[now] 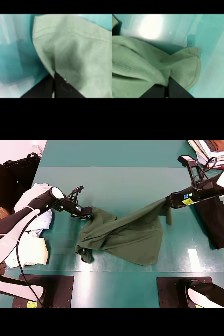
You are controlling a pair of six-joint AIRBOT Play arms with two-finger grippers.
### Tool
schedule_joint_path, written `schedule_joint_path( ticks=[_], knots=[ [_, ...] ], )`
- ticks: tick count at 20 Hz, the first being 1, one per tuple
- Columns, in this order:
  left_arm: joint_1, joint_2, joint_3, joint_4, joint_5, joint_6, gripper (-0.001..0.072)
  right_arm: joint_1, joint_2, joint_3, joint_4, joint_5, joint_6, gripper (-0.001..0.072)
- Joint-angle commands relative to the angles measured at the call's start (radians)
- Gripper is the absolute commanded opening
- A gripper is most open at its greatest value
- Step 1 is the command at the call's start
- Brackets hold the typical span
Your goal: Fold the shirts.
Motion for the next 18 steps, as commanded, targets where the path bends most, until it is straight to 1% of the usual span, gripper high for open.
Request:
schedule_joint_path(
  ticks=[1, 4, 7, 10, 15, 18],
  knots=[
    [0.039, 0.078, 0.035, -0.007, -0.003, -0.001, 0.0026, -0.016, 0.000, 0.042, -0.004, -0.030, 0.001, 0.0015],
    [0.126, 0.246, 0.142, -0.006, -0.020, 0.000, 0.0026, -0.065, 0.000, 0.196, -0.004, -0.035, -0.010, 0.0015],
    [0.214, 0.435, 0.309, -0.006, -0.036, -0.001, 0.0026, -0.111, 0.000, 0.381, -0.002, -0.034, -0.021, 0.0015],
    [0.242, 0.577, 0.495, -0.007, -0.039, -0.001, 0.0026, -0.124, 0.000, 0.541, -0.001, -0.028, -0.053, 0.0015],
    [0.242, 0.696, 0.821, -0.005, -0.035, -0.002, 0.0026, -0.124, 0.039, 0.751, -0.002, -0.019, -0.062, 0.0015],
    [0.242, 0.704, 1.003, -0.006, -0.026, -0.012, 0.0025, -0.124, 0.118, 0.780, -0.007, -0.045, -0.081, 0.0015]
  ],
)
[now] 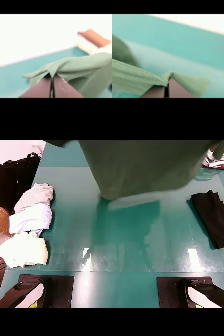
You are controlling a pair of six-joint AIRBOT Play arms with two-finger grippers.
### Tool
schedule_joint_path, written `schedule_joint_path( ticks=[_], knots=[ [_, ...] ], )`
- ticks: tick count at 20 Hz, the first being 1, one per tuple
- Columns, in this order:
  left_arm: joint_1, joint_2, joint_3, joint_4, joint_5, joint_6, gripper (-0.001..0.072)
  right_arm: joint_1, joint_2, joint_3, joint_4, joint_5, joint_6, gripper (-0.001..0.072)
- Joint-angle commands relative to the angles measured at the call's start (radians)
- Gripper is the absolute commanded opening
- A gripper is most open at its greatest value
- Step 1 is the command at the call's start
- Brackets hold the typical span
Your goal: Fold the shirts.
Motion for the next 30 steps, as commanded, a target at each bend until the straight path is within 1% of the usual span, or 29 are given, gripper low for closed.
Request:
schedule_joint_path(
  ticks=[1, 2, 4, 6, 8, 10, 11, 13, 15, 17, 20, 22, 24, 28, 29, 30],
  knots=[
    [0.003, 0.029, 0.201, 0.005, 0.028, -0.011, 0.0026, -0.002, 0.092, 0.032, -0.012, -0.048, -0.015, 0.0014],
    [0.003, 0.029, 0.228, 0.005, 0.052, -0.028, 0.0025, -0.002, 0.136, 0.000, -0.013, -0.083, -0.018, 0.0014],
    [0.003, 0.029, 0.244, 0.003, 0.114, -0.032, 0.0025, -0.002, 0.199, -0.044, -0.013, -0.133, -0.018, 0.0014],
    [0.003, 0.029, 0.242, 0.010, 0.156, -0.032, 0.0025, -0.002, 0.216, -0.030, -0.013, -0.138, -0.017, 0.0013],
    [0.003, 0.002, 0.240, 0.059, 0.153, -0.039, 0.0025, -0.002, 0.164, 0.038, -0.013, -0.082, -0.017, 0.0014],
    [0.003, -0.022, 0.170, 0.130, 0.154, -0.080, 0.0025, -0.002, 0.079, 0.077, -0.013, -0.008, -0.002, 0.0014],
    [0.003, -0.034, 0.109, 0.156, 0.153, -0.089, 0.0025, -0.002, 0.038, 0.064, -0.013, 0.019, 0.015, 0.0013],
    [0.003, -0.079, -0.035, 0.193, 0.145, -0.108, 0.0025, -0.002, -0.043, -0.030, -0.012, 0.045, 0.028, 0.0013],
    [0.003, -0.169, -0.126, 0.194, 0.095, -0.109, 0.0026, -0.002, -0.142, -0.135, -0.011, 0.070, 0.033, 0.0014],
    [0.003, -0.304, -0.159, 0.193, 0.032, -0.108, 0.0026, -0.002, -0.254, -0.221, -0.013, 0.067, 0.032, 0.0014],
    [0.002, -0.526, -0.160, 0.181, 0.000, -0.103, 0.0026, -0.002, -0.423, -0.303, -0.011, -0.034, 0.031, 0.0014],
    [0.002, -0.661, -0.160, 0.147, 0.005, -0.102, 0.0026, -0.002, -0.525, -0.294, -0.009, -0.079, 0.032, 0.0014],
    [0.002, -0.769, -0.160, 0.107, 0.018, -0.102, 0.0027, -0.002, -0.612, -0.242, -0.010, -0.093, 0.032, 0.0015],
    [0.002, -0.879, -0.160, 0.078, -0.002, -0.103, 0.0029, -0.002, -0.725, -0.108, -0.008, -0.072, 0.032, 0.0015],
    [0.002, -0.883, -0.160, 0.079, -0.012, -0.103, 0.0128, -0.002, -0.739, -0.080, -0.008, -0.064, 0.032, 0.0023],
    [0.002, -0.883, -0.160, 0.078, -0.017, -0.103, 0.0420, -0.002, -0.746, -0.058, -0.009, -0.063, 0.032, 0.0155]
  ],
)
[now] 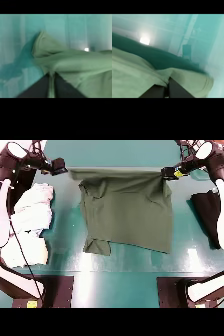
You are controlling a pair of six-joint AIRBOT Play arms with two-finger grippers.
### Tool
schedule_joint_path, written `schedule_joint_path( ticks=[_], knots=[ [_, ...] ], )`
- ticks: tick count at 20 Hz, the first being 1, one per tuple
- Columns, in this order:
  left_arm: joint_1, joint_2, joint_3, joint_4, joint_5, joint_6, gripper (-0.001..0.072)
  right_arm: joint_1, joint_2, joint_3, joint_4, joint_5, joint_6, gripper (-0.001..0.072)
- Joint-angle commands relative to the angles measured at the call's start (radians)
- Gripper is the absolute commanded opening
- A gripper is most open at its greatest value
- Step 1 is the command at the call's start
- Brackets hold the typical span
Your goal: Fold the shirts.
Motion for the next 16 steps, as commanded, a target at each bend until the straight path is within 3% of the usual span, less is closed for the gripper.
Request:
schedule_joint_path(
  ticks=[1, 2, 5, 9, 10, 11, 16],
  knots=[
    [-0.001, -0.048, 0.000, -0.029, -0.034, -0.001, 0.0576, 0.000, -0.056, 0.079, 0.012, 0.001, -0.002, 0.0328],
    [0.000, -0.047, 0.005, -0.028, -0.052, -0.001, 0.0546, -0.002, -0.056, 0.098, 0.012, 0.008, -0.002, 0.0359],
    [0.000, -0.043, 0.041, 0.004, -0.198, 0.000, 0.0545, -0.027, -0.023, 0.108, 0.013, 0.079, -0.002, 0.0359],
    [-0.010, -0.040, -0.019, 0.014, -0.347, -0.001, 0.0545, -0.076, 0.127, -0.119, 0.022, 0.138, -0.003, 0.0358],
    [-0.019, -0.035, -0.062, 0.011, -0.349, -0.001, 0.0545, -0.086, 0.169, -0.189, 0.022, 0.136, -0.012, 0.0356],
    [-0.034, -0.021, -0.120, 0.011, -0.332, 0.000, 0.0545, -0.094, 0.213, -0.262, 0.030, 0.136, -0.023, 0.0308],
    [-0.103, 0.049, -0.417, 0.009, -0.182, -0.001, 0.0545, -0.146, 0.404, -0.551, 0.153, 0.080, -0.070, 0.0301]
  ],
)
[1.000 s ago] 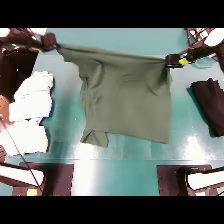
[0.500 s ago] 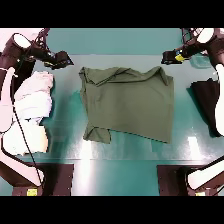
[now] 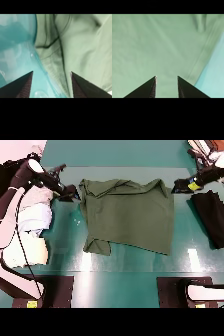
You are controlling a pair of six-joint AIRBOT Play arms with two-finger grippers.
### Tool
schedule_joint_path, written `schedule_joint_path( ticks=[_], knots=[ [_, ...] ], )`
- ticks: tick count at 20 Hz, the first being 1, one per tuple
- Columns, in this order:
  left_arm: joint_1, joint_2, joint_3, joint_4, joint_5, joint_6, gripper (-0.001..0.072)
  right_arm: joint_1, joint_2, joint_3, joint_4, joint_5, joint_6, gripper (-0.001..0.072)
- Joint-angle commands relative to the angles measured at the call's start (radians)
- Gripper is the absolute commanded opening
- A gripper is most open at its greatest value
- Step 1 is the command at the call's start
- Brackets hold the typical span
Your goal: Fold the shirts.
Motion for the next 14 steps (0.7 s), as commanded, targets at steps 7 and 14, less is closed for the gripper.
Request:
schedule_joint_path(
  ticks=[7, 14],
  knots=[
    [-0.097, 0.025, -0.190, -0.025, 0.174, -0.022, 0.0544, -0.027, 0.246, -0.309, 0.064, -0.103, -0.026, 0.0301],
    [-0.095, 0.026, -0.167, -0.006, 0.114, -0.034, 0.0026, -0.028, 0.308, -0.340, 0.064, -0.116, -0.025, 0.0301]
  ],
)
